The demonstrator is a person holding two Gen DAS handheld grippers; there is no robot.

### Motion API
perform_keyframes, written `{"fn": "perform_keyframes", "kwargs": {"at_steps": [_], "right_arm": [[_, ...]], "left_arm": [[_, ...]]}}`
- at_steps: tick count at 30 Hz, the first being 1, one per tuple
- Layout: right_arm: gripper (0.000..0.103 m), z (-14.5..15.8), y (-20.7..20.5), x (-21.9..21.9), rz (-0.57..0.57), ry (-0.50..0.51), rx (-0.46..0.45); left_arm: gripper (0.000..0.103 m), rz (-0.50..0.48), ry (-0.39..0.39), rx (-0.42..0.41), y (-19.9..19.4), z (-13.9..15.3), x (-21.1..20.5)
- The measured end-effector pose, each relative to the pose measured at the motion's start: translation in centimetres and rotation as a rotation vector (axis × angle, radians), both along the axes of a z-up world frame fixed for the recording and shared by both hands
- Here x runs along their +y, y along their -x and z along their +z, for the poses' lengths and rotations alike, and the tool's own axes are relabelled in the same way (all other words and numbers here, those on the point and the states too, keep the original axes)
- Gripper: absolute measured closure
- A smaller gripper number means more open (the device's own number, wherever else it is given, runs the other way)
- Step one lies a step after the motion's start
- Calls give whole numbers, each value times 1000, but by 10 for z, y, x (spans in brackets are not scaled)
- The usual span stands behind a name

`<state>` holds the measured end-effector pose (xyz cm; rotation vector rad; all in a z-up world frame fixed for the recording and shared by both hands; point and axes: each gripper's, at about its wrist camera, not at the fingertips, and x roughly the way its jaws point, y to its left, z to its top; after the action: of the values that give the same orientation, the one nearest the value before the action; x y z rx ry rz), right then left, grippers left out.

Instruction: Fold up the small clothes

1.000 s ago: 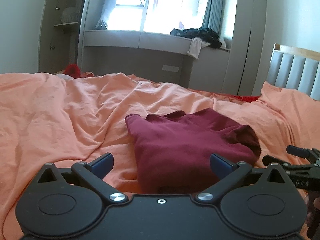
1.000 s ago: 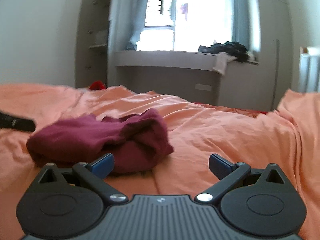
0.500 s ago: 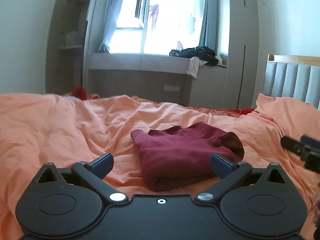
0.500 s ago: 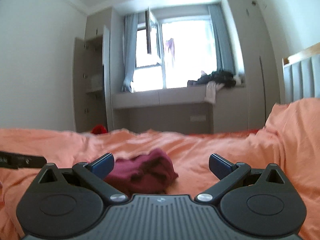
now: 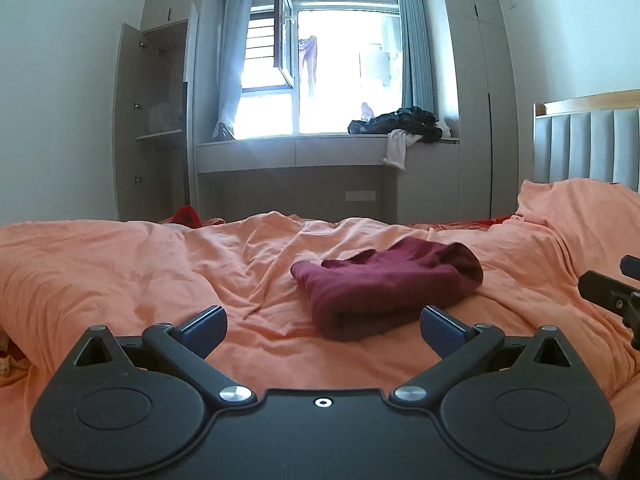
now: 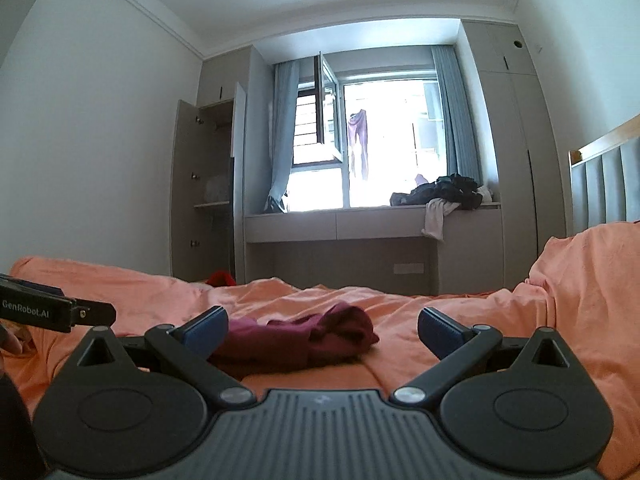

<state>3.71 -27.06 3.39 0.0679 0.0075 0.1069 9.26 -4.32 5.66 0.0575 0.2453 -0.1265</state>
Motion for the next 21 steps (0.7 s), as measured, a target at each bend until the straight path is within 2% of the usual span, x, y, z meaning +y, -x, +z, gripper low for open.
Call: {"fn": "perform_keyframes", "kwargs": {"at_steps": [9, 11, 13, 15, 21], "right_arm": [[0, -12, 14, 8, -8, -13, 38], [0, -14, 12, 10, -1, -12, 51], [0, -17, 11, 15, 9, 4, 59], [0, -19, 10, 19, 14, 21, 66], [0, -21, 6, 20, 4, 24, 78]], "left_arm": [[0, 28, 65, -58, 9, -25, 12], [0, 45, 83, -44, 4, -31, 18], [0, 38, 135, -23, 3, -35, 25], [0, 44, 154, -36, 3, -36, 29], [0, 42, 106, -22, 2, -41, 24]]}}
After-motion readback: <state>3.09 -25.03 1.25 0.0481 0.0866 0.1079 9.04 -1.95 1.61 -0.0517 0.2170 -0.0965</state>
